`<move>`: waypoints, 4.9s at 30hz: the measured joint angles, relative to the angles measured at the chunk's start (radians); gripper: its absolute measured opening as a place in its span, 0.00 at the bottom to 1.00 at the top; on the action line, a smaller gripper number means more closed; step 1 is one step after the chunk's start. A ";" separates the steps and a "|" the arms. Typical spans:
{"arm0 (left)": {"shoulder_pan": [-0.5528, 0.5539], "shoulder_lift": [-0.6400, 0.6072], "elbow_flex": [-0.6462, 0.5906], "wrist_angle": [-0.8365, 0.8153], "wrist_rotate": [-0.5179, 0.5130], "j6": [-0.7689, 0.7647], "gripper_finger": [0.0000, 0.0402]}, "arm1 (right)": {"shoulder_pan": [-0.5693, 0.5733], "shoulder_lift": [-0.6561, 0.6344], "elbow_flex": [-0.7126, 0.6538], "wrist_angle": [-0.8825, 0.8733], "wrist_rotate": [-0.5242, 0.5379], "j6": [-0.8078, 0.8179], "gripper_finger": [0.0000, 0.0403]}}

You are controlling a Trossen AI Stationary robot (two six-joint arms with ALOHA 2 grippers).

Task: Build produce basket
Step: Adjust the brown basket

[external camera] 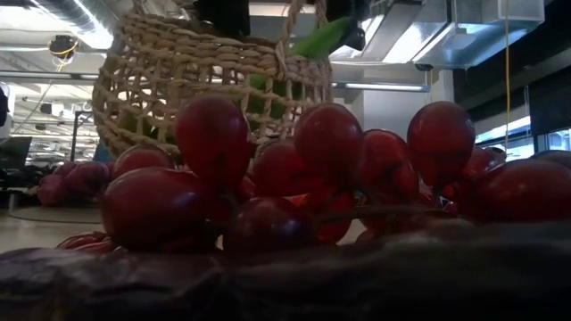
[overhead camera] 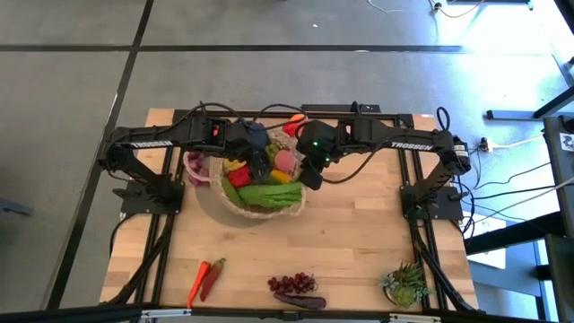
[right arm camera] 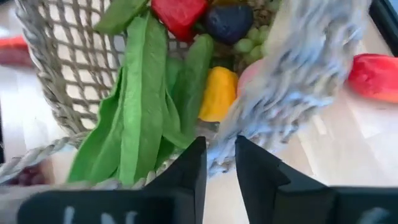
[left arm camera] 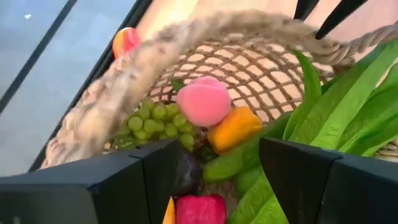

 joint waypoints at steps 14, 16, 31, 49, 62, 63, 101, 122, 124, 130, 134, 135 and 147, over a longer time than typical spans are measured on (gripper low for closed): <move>0.008 0.000 0.000 -0.001 0.059 -0.038 0.52 | 0.000 -0.002 0.065 0.059 0.021 -0.102 0.28; 0.020 0.000 0.000 -0.001 0.057 -0.038 0.52 | 0.008 -0.005 0.071 0.121 0.001 -0.103 0.28; 0.069 0.001 0.000 0.043 0.036 0.018 0.52 | 0.153 0.009 0.066 0.252 -0.210 -0.419 0.28; 0.066 0.001 0.000 0.142 0.103 0.024 0.52 | 0.193 0.243 0.065 0.399 -0.090 -0.587 0.26; 0.084 0.001 0.000 0.182 0.253 0.016 0.52 | 0.234 0.282 0.065 0.397 0.210 -0.700 0.24; 0.084 0.001 0.000 0.197 0.270 0.016 0.52 | 0.234 0.282 0.065 0.376 0.197 -0.693 0.24; 0.096 -0.072 -0.001 0.315 0.243 -0.013 0.52 | 0.236 0.275 0.071 0.252 0.001 -0.650 0.24; 0.099 -0.064 0.000 0.370 0.570 0.076 0.53 | 0.235 0.275 0.072 0.283 0.001 -0.645 0.24; 0.107 -0.064 0.000 0.373 0.609 0.050 0.53 | 0.236 0.275 0.072 0.282 0.001 -0.635 0.24; 0.145 -0.064 0.000 0.379 0.671 -0.050 0.52 | 0.236 0.274 0.072 0.285 0.014 -0.622 0.24; 0.144 -0.064 0.000 0.365 0.662 -0.063 0.52 | 0.240 0.274 0.072 0.309 0.274 -0.627 0.24; 0.142 -0.064 0.000 0.365 0.654 -0.060 0.52 | 0.243 0.273 0.072 0.311 0.363 -0.637 0.24; 0.143 -0.068 0.002 0.374 0.641 -0.037 0.52 | 0.255 0.274 0.071 0.434 0.704 -0.866 0.24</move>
